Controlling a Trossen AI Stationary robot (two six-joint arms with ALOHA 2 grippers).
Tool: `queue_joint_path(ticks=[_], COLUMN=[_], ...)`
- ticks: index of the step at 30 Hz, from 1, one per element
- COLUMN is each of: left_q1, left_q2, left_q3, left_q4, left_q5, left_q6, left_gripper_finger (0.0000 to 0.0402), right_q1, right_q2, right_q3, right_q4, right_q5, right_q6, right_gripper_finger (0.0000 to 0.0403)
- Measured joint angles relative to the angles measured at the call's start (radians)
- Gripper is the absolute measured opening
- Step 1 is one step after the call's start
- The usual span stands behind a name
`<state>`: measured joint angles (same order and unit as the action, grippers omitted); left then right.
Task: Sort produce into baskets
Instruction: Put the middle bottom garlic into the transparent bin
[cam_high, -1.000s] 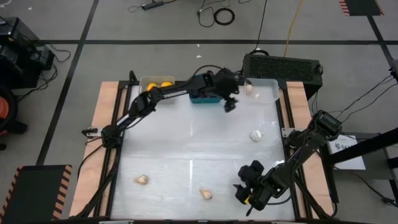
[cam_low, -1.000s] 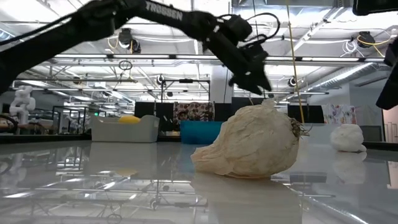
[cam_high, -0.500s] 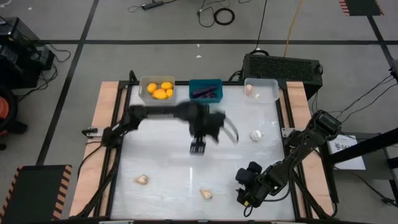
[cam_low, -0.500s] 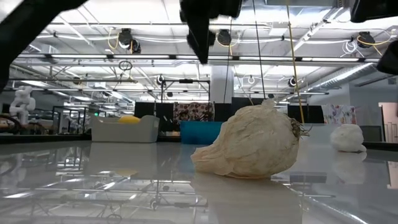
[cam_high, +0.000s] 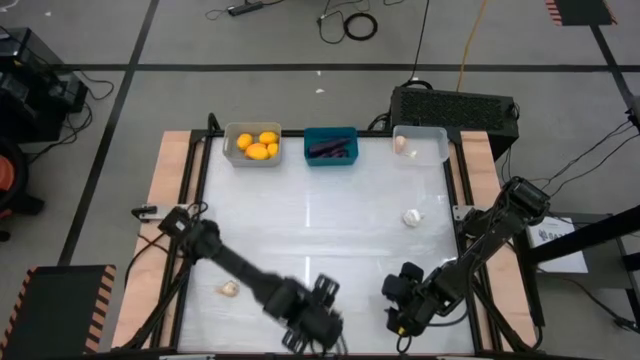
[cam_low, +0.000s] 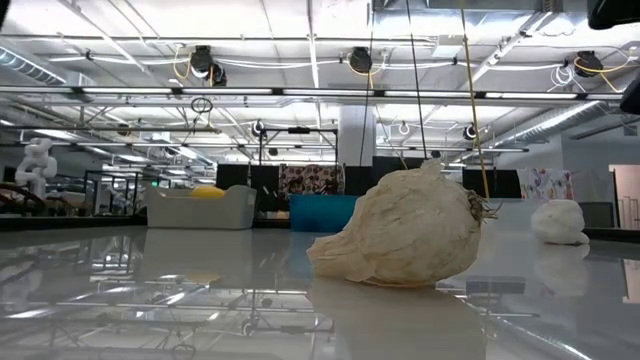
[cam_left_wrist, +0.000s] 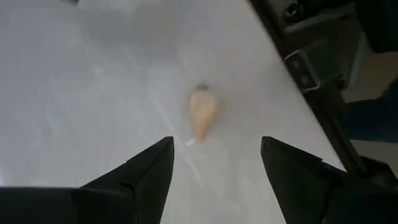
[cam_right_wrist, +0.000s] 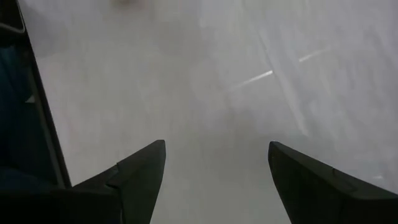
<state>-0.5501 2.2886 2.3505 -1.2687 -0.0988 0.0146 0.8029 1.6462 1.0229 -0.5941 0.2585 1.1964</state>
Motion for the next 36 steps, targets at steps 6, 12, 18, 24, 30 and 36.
queue_joint_path(ticks=[6,12,18,24,30,36], left_q1=[-0.055,-0.048,-0.026,-0.011,-0.002,0.005], left_q2=[0.070,0.142,0.193,0.218,0.229,0.233], left_q3=[0.000,0.000,0.000,0.000,0.000,0.000], left_q4=[0.091,0.194,0.195,0.194,0.168,0.160], left_q5=[-0.077,-0.075,-0.078,-0.100,-0.105,-0.107], left_q6=[0.020,0.041,0.045,0.042,0.024,0.024], left_gripper_finger=[0.0248,0.0248,0.0248,0.0248,0.0248,0.0248], right_q1=[-0.005,0.022,0.058,0.077,0.082,0.085], right_q2=[-0.001,-0.001,-0.001,-0.001,0.008,0.009], right_q3=[0.000,0.000,0.000,0.000,0.000,0.000], right_q4=[0.013,0.030,0.058,0.076,0.109,0.109], right_q5=[0.012,0.052,0.079,0.113,0.118,0.136], right_q6=[0.061,0.113,0.151,0.157,0.165,0.165], right_gripper_finger=[0.0277,0.0277,0.0277,0.0277,0.0277,0.0277])
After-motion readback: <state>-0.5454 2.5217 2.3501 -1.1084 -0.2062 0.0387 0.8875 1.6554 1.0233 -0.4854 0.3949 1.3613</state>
